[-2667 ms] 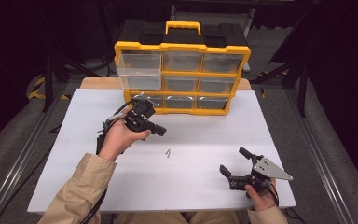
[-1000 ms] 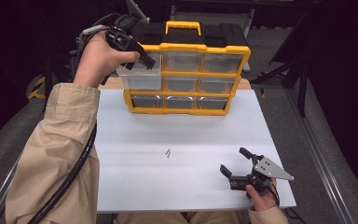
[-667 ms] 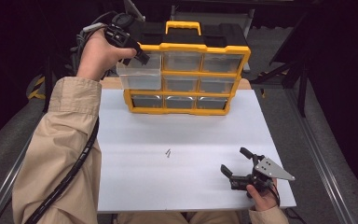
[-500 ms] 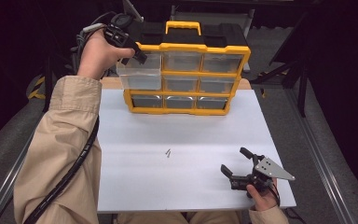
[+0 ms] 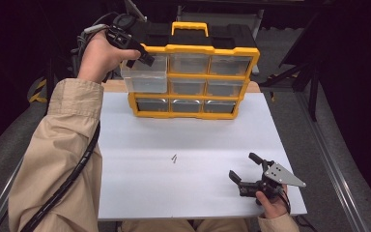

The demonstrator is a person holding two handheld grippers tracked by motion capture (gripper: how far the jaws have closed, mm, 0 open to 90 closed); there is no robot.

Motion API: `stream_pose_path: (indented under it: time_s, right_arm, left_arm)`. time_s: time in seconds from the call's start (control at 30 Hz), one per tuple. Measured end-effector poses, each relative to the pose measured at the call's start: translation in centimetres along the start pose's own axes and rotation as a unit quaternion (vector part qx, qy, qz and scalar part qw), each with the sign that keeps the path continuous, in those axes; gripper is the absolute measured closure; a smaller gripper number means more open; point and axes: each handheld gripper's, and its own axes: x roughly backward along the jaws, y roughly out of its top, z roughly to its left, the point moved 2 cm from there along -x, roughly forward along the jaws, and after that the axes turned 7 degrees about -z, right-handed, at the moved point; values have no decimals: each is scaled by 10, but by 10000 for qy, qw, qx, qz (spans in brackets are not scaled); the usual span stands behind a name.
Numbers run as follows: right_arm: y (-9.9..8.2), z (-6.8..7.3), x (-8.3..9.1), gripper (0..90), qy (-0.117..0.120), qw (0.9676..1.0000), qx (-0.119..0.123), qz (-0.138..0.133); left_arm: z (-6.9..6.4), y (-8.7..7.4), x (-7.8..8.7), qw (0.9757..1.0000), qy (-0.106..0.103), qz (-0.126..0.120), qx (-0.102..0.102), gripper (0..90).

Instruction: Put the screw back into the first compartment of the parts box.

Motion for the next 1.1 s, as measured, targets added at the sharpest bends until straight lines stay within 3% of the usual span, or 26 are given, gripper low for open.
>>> stream_pose_path:
  time_s: [0.07,0.47,0.87,1.1]
  right_arm:
    - [0,1,0,14,1,10000,-7,17]
    - [0,0,0,15,-5,10000,21,20]
    - [0,2,-1,15,28,10000,15,17]
    - [0,2,-1,15,30,10000,15,13]
  left_arm:
    - [-6,-1,6,9999,-151,-44,-56,668]
    - [-30,-14,27,9984,-486,-61,-267,515]
    - [-43,-40,21,9964,-687,-85,-486,300]
    - [-49,-56,13,9946,-810,-103,-634,227]
